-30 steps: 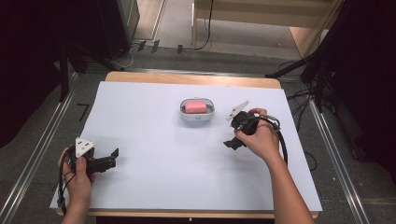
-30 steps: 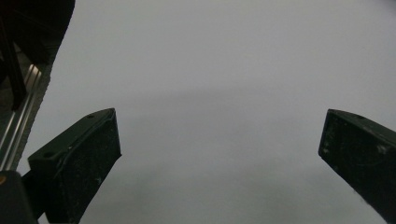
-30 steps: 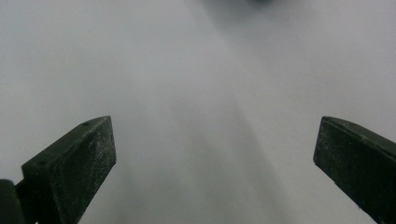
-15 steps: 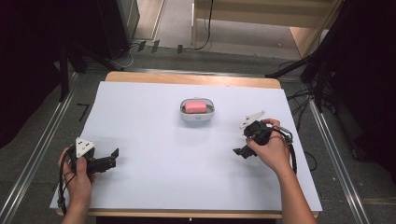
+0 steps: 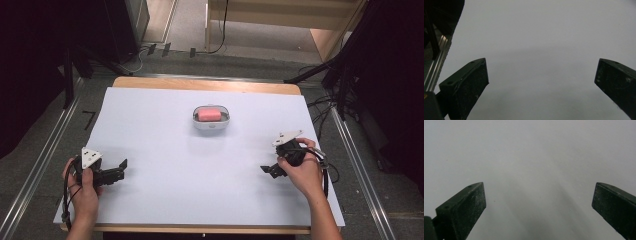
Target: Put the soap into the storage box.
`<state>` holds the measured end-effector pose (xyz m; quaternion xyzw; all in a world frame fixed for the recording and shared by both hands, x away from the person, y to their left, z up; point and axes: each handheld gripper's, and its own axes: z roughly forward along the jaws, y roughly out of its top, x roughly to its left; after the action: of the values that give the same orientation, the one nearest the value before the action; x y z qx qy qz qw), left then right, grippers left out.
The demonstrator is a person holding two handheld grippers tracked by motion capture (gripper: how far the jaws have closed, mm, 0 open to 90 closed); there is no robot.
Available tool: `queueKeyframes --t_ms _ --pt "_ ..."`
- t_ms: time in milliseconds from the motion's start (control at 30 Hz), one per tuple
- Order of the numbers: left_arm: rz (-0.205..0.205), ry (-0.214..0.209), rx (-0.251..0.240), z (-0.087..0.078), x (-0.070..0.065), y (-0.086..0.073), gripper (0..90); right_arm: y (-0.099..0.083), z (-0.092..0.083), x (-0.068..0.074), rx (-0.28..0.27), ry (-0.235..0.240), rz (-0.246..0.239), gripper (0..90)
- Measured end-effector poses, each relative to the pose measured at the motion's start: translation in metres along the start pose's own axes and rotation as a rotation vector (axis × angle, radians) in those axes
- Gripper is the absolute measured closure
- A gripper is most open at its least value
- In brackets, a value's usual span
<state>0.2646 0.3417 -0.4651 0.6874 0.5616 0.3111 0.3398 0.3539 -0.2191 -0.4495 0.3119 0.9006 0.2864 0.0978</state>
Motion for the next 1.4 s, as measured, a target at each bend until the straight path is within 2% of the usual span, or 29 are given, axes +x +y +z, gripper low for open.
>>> queueKeyframes --t_ms 267,833,1400 --pt "0.007 0.001 0.0 0.0 0.0 0.0 0.0 -0.023 -0.01 -0.003 -0.028 -0.023 0.04 0.0" --pt "0.008 0.002 -0.003 0.0 0.0 0.0 0.0 -0.07 -0.023 -0.005 -0.092 -0.039 0.129 0.0" --pt "0.008 0.004 -0.003 0.0 0.0 0.0 0.0 -0.107 -0.035 -0.004 -0.174 -0.055 0.211 0.0"
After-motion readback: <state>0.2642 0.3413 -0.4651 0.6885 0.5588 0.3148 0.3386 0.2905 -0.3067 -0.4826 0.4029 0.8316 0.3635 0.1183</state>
